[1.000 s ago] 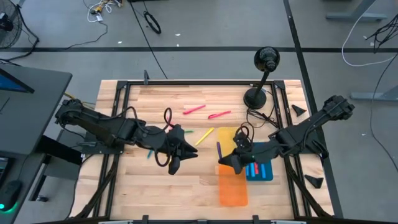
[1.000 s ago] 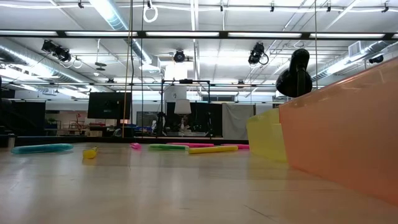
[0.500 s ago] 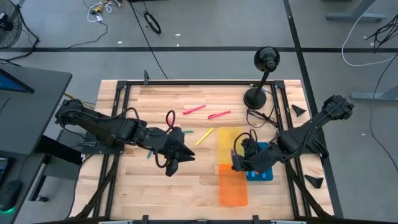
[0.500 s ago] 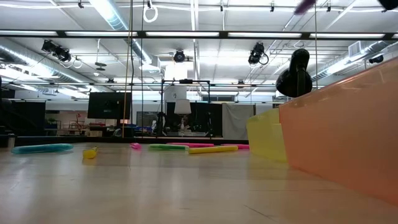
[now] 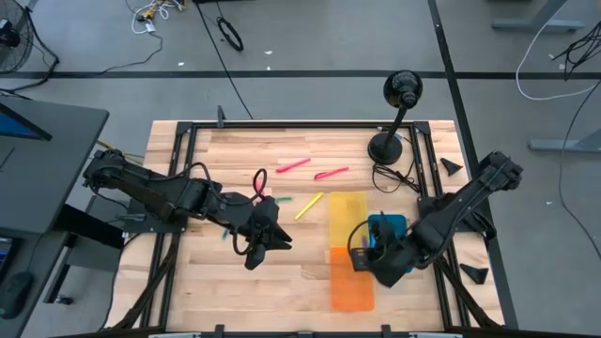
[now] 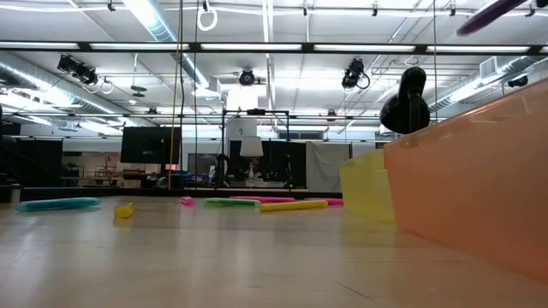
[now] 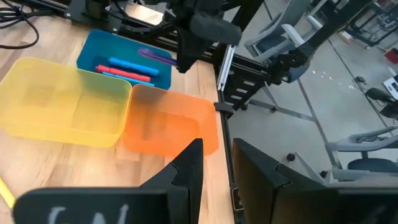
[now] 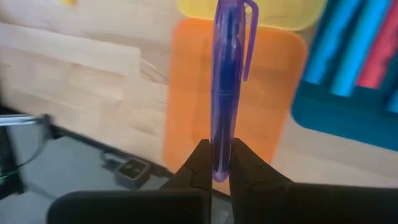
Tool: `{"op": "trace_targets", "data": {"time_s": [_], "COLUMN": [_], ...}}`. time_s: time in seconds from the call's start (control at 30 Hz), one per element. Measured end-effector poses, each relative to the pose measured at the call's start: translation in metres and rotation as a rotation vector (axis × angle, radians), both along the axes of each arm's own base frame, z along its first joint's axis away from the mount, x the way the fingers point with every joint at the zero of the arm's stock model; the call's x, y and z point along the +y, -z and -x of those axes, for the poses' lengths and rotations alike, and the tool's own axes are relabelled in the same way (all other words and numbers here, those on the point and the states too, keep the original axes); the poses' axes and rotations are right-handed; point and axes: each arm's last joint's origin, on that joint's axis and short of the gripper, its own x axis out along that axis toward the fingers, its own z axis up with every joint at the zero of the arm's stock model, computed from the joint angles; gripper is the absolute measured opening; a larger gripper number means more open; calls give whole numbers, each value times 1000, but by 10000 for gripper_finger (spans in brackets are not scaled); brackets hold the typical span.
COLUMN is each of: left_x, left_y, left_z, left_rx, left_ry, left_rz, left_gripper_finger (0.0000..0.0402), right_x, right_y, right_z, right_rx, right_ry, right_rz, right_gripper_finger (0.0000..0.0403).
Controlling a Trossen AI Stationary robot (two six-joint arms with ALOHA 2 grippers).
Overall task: Pick & Place Markers
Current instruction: Put the purple pen into the orange bin
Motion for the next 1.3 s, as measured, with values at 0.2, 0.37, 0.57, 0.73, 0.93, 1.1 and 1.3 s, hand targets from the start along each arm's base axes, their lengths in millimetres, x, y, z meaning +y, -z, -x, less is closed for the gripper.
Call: {"op": "trace_targets", "data": {"time_s": [0.2,0.37,0.57,0.73,0.93,1.1,1.3], "left_x": [0,0,0,0,0,0,0], "left_y": [0,1,2,2,2,2,2], "left_z": [0,0,1,1,1,1,1], "left_rx": [0,6,18,22,22,21,23], "left_ry": [1,1,1,1,1,1,1], "left_rz": [0,-2,-6,-8,-7,-7,-8], "left_gripper_finger": [89,89,89,89,89,89,89], "right_x": [21,33,41,48,56,61,67], "right_y": [4,17,34,49,70,88,111], "right_z": [-11,-16,-24,-32,-40,-46,-51], "right_rx": [110,147,181,198,249,281,324], "right_ry": [10,28,28,24,23,29,34], "right_rz": [-7,-15,-3,-7,-11,-1,19], "right_gripper_finger": [16,16,16,16,16,16,16]}}
